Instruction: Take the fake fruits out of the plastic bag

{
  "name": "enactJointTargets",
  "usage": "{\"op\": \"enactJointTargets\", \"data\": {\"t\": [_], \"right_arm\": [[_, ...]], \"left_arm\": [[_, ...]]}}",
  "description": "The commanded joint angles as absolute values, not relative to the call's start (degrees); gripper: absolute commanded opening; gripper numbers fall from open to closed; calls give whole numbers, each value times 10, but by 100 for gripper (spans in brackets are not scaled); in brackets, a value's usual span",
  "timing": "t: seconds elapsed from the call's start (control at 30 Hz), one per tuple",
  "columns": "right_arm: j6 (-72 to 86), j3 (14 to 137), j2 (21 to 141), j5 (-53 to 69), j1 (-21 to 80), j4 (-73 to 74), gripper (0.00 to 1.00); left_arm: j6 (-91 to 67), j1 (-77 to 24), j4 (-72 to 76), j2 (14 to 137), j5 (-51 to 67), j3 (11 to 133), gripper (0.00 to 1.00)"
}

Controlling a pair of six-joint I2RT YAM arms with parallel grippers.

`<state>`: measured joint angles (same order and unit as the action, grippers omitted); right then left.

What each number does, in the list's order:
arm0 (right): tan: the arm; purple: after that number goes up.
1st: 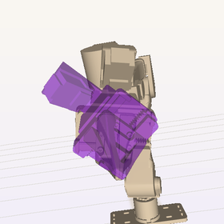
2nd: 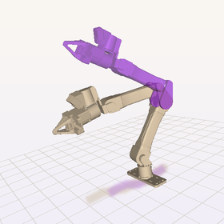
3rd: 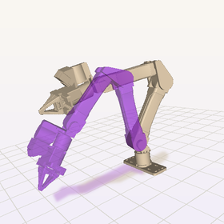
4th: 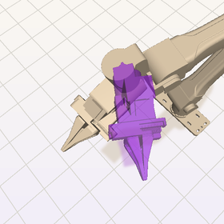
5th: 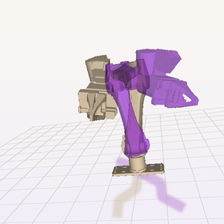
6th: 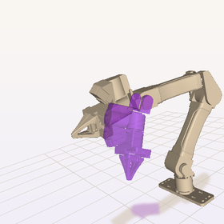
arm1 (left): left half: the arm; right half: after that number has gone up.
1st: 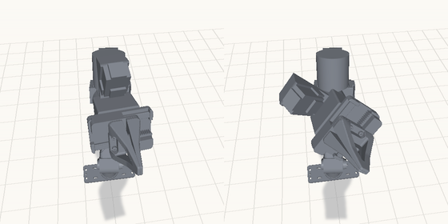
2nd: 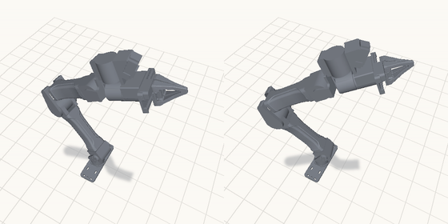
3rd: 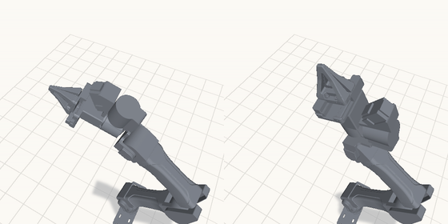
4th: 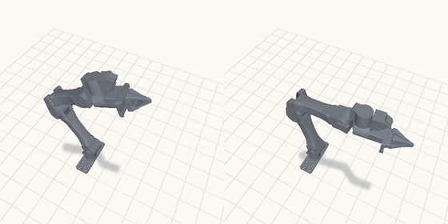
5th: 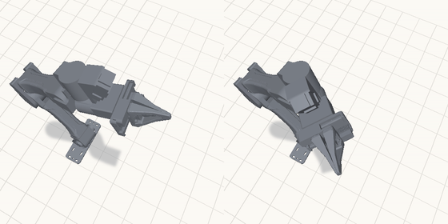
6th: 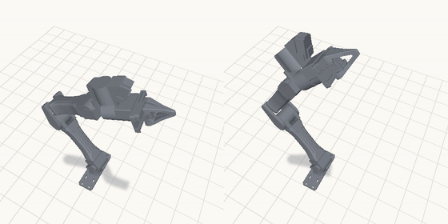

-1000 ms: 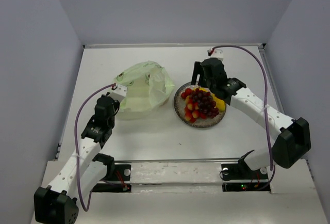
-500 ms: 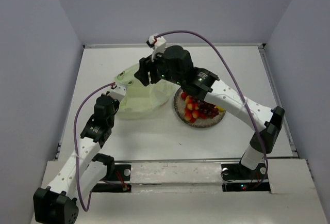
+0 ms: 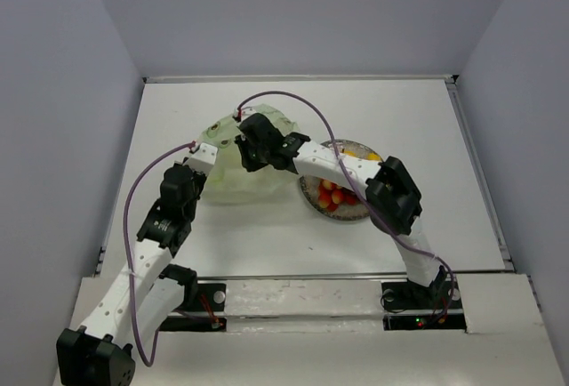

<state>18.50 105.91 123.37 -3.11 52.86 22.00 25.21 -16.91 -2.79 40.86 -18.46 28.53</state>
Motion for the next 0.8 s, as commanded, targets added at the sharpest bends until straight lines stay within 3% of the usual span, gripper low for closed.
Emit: {"op": "enactJointTargets", "data": {"t": [0.0,0.13,0.3,0.4,0.53,0.63,0.77], "right_arm": [[204,1067,1223,-211,529,263,17],[220,1022,1196,-333,529,310,18],[188,1026,1209,-408,529,331,44],[154,1065,1252,-393,529,337,56],[147,1103,1290,-347,519,341,65],[162,1134,1311,-326,503,368,79],[175,1166,1335,-301,482,410,88]], "left_arm": [[246,-171,-4,389,-179,296,1],[269,-173,-1,379,-186,286,1],[296,-172,18,371,-193,274,1],[304,-172,21,369,-194,268,1],[301,-172,17,366,-196,263,1],[296,-172,13,364,-196,262,1],[291,-172,11,366,-195,263,1]]}}
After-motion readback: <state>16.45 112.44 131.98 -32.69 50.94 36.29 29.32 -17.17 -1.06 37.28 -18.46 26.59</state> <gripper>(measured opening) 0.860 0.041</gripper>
